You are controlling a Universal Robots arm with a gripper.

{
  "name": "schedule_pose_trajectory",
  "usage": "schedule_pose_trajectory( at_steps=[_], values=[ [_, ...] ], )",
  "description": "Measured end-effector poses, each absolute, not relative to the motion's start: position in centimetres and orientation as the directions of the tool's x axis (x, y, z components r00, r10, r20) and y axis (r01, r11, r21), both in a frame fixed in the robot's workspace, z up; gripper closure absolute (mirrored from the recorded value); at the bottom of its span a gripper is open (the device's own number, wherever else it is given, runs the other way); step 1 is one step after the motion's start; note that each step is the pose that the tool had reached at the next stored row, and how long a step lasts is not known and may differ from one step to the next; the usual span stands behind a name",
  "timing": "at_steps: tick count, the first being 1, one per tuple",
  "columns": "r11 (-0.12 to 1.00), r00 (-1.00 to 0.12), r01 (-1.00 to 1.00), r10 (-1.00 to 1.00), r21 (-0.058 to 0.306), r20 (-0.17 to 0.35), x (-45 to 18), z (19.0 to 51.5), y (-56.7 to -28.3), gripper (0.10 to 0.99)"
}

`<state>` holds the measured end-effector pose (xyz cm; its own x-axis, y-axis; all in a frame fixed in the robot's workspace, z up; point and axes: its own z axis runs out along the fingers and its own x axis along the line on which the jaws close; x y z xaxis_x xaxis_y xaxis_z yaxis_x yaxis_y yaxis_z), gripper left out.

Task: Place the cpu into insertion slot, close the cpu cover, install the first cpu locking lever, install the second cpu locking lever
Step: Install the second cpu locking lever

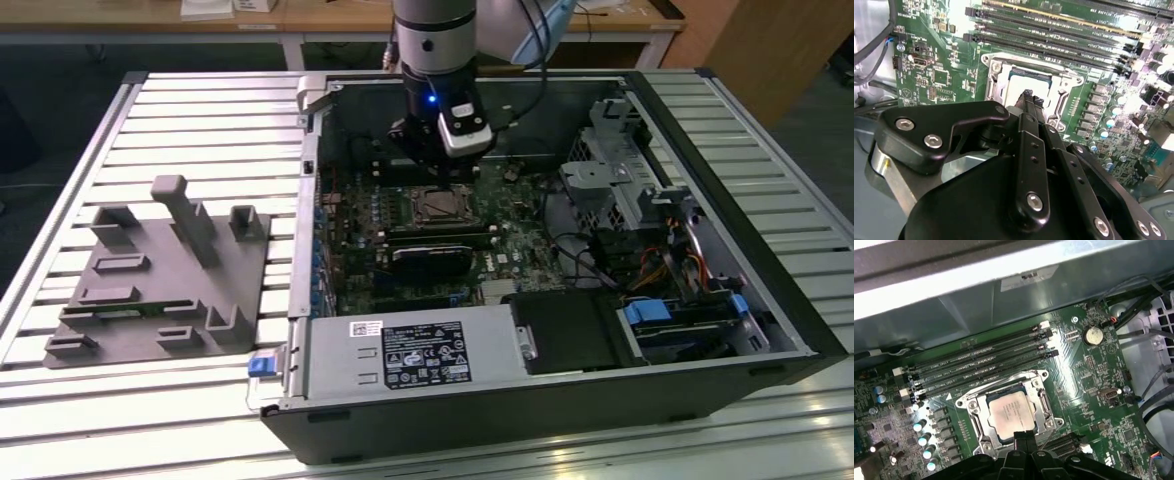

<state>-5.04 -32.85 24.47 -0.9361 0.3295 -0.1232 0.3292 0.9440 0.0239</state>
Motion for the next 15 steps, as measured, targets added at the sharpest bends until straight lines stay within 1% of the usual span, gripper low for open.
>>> schedule_pose_trajectory(
  at_steps=[15],
  values=[
    [0.950, -0.942, 0.311, 0.311, 0.024, -0.123, -5.0, 24.0, -35.3, 0.980]
  ],
)
